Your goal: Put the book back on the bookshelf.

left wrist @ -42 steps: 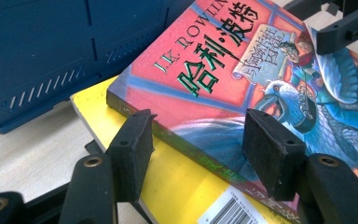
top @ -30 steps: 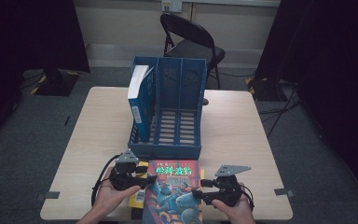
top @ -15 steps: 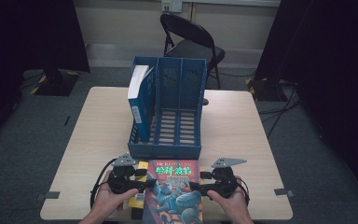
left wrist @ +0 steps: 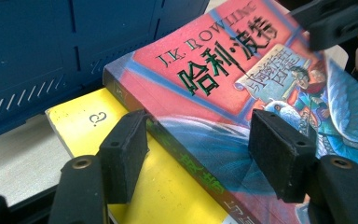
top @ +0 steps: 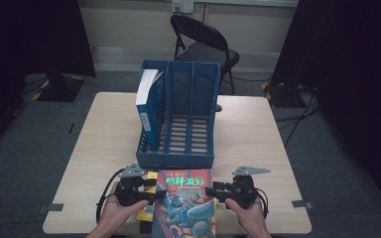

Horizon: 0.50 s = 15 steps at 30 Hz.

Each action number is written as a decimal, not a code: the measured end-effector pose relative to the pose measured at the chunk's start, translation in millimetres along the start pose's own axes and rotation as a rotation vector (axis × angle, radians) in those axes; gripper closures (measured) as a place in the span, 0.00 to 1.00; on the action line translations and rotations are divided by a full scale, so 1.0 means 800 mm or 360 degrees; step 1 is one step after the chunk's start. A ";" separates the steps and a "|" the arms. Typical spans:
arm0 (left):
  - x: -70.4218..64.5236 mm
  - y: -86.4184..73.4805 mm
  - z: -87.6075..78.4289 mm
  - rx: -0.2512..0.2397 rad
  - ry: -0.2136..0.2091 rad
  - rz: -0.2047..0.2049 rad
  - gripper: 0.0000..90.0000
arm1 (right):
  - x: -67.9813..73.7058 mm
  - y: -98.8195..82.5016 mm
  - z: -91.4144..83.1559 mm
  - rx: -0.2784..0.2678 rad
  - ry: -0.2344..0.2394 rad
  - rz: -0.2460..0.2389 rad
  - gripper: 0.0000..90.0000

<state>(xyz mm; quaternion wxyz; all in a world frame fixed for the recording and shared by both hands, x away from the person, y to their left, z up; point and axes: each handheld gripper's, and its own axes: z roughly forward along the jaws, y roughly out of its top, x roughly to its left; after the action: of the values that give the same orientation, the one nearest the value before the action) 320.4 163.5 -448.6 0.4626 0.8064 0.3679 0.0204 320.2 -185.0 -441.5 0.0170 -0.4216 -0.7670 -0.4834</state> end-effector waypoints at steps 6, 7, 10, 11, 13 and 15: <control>0.000 0.000 0.000 0.0000 0.0000 0.0000 0.41 | 0.006 -0.004 -0.002 0.0003 0.0105 0.0008 0.65; 0.000 0.000 0.000 -0.0001 -0.0001 0.0000 0.41 | 0.008 -0.005 -0.002 0.0001 0.0087 0.0000 0.65; 0.001 -0.001 0.000 -0.0007 -0.0008 0.0005 0.41 | 0.008 -0.003 0.000 0.0016 0.0067 0.0001 0.64; 0.001 -0.001 0.000 -0.0008 -0.0011 0.0006 0.41 | 0.006 -0.002 0.003 0.0019 0.0060 0.0006 0.64; 0.001 -0.001 0.000 -0.0017 -0.0012 0.0006 0.41 | 0.004 0.000 0.008 0.0005 0.0073 0.0019 0.61; 0.002 -0.001 0.000 -0.0012 -0.0014 0.0009 0.40 | 0.006 0.006 0.014 0.0007 0.0047 -0.0015 0.57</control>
<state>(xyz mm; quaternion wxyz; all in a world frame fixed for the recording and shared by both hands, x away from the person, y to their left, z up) 321.2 164.5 -449.7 0.4670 0.8058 0.3635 0.0196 324.9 -172.8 -442.0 0.0270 -0.4107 -0.7697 -0.4880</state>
